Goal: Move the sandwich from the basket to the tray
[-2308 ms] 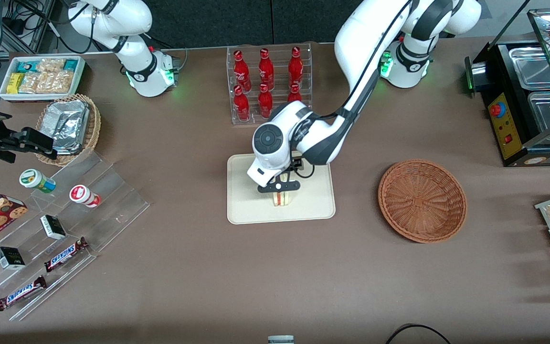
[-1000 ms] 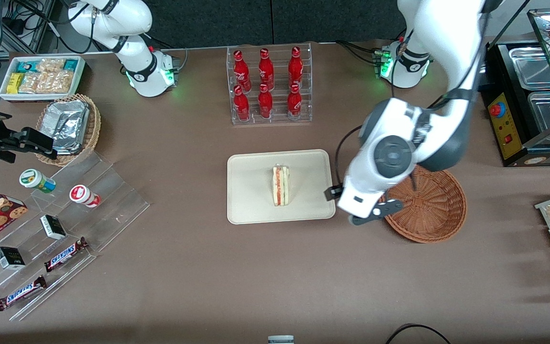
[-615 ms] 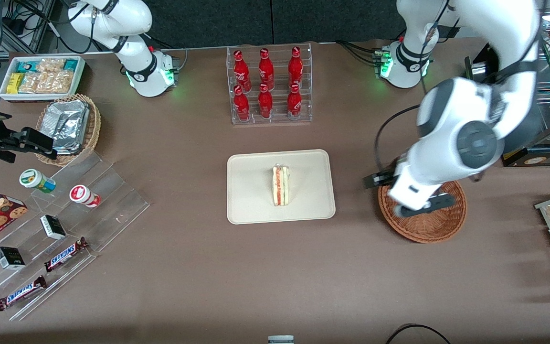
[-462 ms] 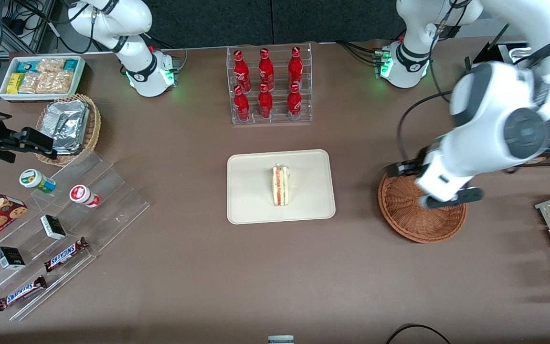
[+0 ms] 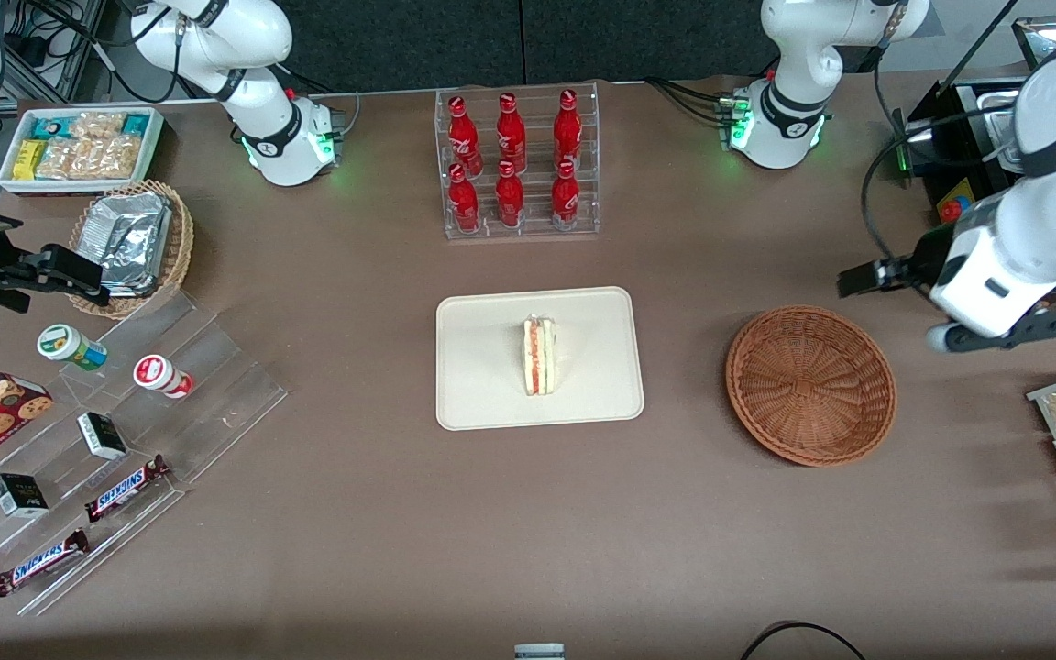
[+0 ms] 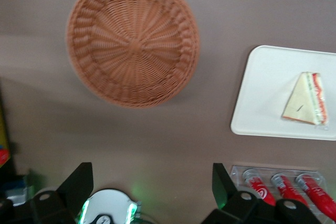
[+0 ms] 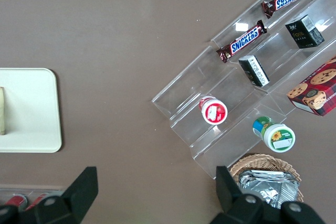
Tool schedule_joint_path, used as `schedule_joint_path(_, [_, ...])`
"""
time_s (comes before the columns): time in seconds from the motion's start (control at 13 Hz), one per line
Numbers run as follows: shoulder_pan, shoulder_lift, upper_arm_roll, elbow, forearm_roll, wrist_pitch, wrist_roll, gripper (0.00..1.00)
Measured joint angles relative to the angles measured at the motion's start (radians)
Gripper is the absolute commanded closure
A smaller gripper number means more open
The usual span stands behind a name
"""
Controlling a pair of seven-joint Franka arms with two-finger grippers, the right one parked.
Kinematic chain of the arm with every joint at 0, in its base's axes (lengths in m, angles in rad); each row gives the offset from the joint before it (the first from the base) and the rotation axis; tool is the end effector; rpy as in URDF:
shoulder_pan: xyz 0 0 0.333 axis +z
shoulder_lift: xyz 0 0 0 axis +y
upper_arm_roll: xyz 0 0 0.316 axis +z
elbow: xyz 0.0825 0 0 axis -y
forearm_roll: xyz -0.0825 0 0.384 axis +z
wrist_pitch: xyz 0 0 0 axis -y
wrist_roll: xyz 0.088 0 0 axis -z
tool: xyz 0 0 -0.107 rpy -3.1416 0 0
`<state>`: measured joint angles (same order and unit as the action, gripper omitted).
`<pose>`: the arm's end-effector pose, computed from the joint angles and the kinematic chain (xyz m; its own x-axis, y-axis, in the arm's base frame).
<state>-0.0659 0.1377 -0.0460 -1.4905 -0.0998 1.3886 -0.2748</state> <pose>0.5686 -0.0743 0.5709 0.9556 0.1456 -0.2560 0.1604 -0.9863 0.0377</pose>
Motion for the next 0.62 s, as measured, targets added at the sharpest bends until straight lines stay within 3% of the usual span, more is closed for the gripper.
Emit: schedule_joint_path(0.62, [0.031,-0.094,0.065,-0.014,0.088,-0.066,0.133,0.00])
